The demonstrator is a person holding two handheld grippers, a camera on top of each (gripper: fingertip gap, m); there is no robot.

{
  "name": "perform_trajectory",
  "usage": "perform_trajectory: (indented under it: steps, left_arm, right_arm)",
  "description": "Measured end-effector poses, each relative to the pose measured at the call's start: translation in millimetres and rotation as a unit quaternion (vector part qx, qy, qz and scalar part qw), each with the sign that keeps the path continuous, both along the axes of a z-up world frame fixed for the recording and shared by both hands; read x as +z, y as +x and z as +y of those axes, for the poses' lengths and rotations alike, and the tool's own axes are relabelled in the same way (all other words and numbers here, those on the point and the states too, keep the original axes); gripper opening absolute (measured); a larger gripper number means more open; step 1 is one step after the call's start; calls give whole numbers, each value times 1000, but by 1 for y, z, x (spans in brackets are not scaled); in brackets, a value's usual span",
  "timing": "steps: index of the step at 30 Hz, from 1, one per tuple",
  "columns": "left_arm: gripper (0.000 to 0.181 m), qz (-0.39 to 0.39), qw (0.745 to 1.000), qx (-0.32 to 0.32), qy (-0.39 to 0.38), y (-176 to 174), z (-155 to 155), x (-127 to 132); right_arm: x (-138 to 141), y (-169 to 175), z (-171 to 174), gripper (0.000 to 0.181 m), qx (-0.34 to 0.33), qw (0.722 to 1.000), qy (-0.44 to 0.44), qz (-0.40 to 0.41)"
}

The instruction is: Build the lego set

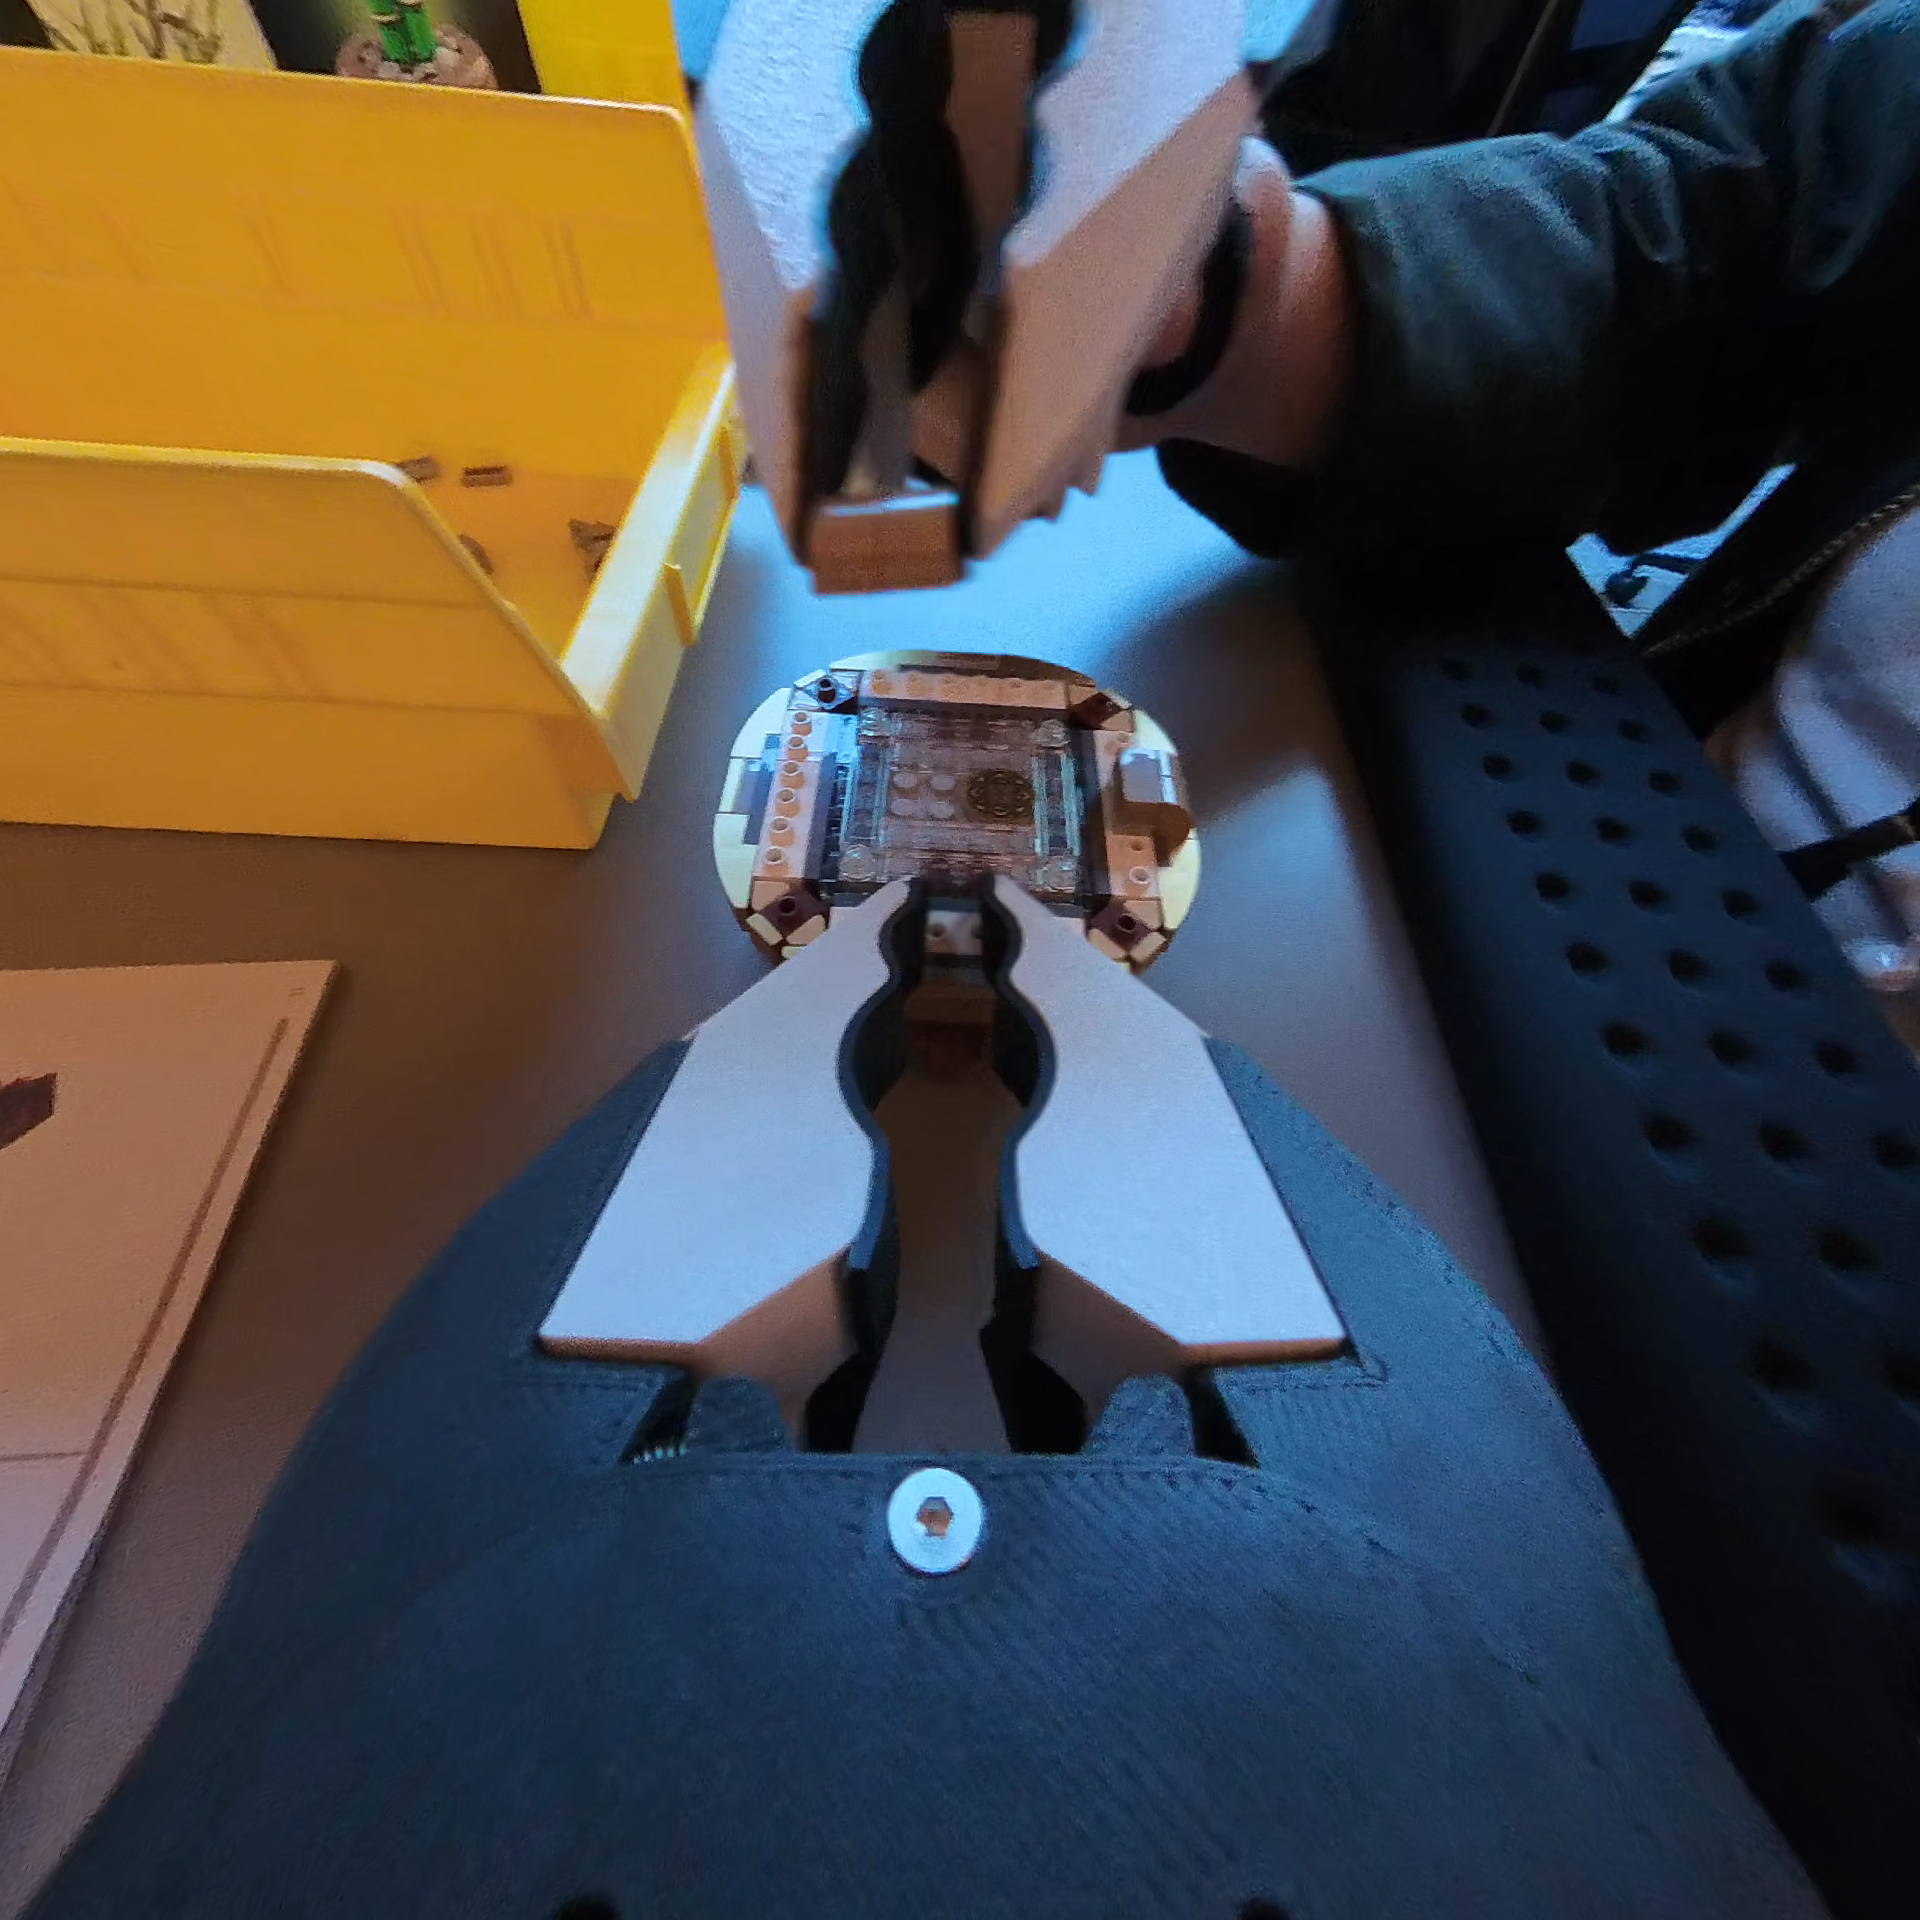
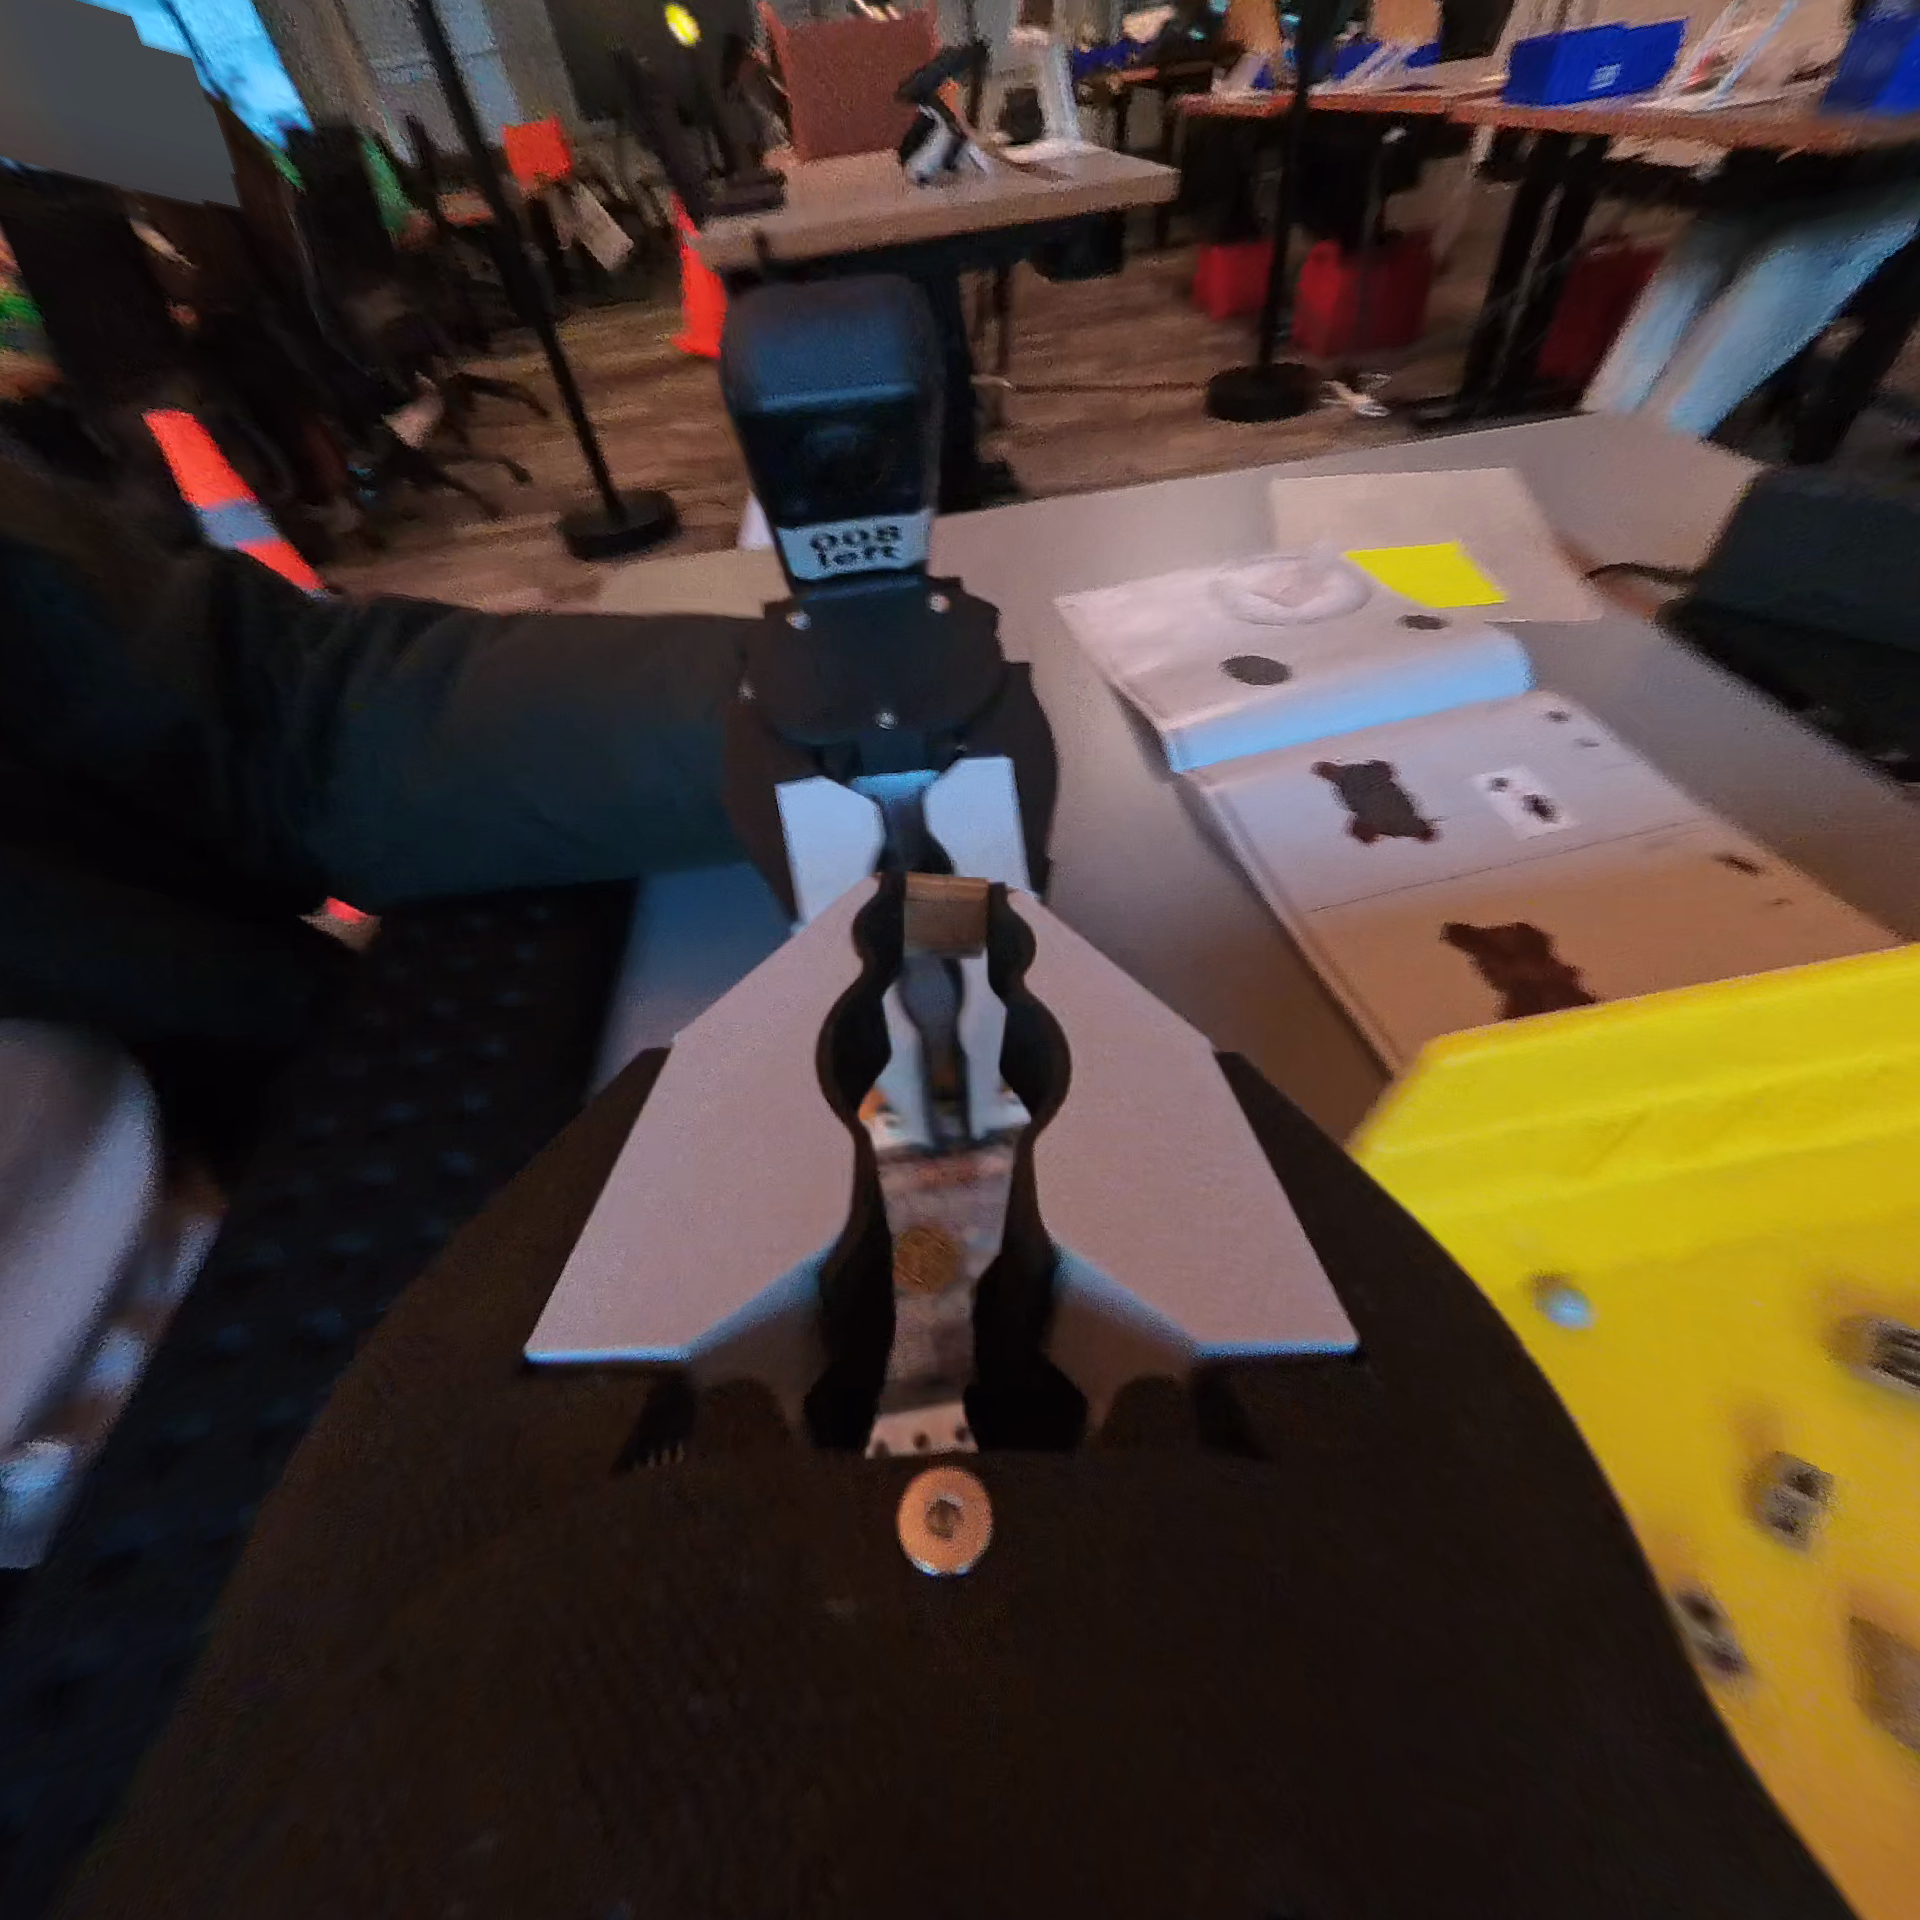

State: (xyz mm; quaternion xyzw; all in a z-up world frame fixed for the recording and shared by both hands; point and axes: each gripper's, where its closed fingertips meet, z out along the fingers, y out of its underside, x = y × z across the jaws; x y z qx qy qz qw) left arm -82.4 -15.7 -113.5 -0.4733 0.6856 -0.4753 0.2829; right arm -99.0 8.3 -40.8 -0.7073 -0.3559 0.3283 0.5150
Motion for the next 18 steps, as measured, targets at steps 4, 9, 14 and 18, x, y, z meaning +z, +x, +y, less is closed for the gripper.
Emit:
perform_trajectory:
  steps: [4,9,14,18]
  left_arm:
    - [43,12,998,-29,-63,-4,-8,6]
    - [48,-37,980,-28,-193,0,-4,44]
    - [29,-58,943,-38,-327,-3,6,72]
    - [22,-41,931,-33,-361,1,7,70]
  right_arm:
    - [2,12,-5,14,8,998,-33,61]
    - [13,13,-11,14,9,994,111,-3]
    - [12,10,-13,14,-14,969,220,-111]
    - [5,9,-11,14,-20,956,248,-157]
